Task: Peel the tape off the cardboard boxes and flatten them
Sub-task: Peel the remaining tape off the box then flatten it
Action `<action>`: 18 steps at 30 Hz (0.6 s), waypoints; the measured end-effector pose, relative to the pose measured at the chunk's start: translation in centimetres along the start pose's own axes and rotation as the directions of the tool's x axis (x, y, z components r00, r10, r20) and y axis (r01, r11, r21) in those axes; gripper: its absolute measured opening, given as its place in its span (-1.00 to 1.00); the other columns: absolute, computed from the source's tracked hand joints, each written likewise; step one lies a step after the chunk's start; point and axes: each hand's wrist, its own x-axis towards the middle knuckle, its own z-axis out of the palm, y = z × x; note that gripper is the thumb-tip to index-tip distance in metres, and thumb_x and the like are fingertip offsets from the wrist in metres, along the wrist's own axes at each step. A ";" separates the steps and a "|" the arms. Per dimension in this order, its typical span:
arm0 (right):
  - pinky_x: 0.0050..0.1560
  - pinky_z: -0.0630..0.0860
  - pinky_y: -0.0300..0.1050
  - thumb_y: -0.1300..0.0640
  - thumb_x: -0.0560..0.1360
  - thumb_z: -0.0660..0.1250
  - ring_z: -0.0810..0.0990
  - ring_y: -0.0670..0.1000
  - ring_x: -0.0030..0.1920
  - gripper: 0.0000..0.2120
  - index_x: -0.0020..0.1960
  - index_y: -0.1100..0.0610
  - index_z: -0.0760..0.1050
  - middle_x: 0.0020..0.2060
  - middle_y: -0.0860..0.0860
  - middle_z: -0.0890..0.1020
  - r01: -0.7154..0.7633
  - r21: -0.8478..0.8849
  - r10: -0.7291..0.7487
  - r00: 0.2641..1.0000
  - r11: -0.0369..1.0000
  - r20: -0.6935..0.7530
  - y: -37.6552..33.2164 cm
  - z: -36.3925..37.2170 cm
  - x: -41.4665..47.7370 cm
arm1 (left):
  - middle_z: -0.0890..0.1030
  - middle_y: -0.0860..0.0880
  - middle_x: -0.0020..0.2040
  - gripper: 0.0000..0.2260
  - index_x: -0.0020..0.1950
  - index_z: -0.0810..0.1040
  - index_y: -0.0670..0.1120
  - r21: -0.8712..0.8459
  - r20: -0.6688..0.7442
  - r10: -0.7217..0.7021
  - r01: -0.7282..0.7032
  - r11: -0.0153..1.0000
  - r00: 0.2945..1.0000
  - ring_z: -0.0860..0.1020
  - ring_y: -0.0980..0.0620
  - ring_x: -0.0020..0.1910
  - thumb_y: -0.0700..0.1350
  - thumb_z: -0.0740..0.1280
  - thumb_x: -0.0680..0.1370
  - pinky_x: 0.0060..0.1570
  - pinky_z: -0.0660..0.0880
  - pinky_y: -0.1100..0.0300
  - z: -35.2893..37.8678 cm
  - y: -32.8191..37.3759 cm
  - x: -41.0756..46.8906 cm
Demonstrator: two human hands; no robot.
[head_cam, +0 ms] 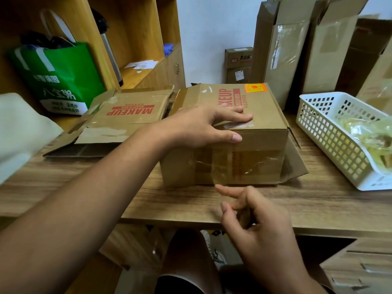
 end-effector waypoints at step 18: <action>-0.23 0.60 -0.12 -0.09 0.47 0.34 0.65 -0.03 -0.21 -0.84 0.03 -0.22 0.44 -0.07 -0.09 0.67 -0.081 0.237 0.059 0.993 0.968 0.098 -3.0 -1.8 1.1 | 0.22 0.45 0.50 -0.52 0.43 0.31 0.48 0.060 -0.025 0.000 0.002 0.998 1.000 0.18 0.22 0.55 0.28 0.35 0.54 0.54 0.16 -0.05 0.4 0.5 -0.4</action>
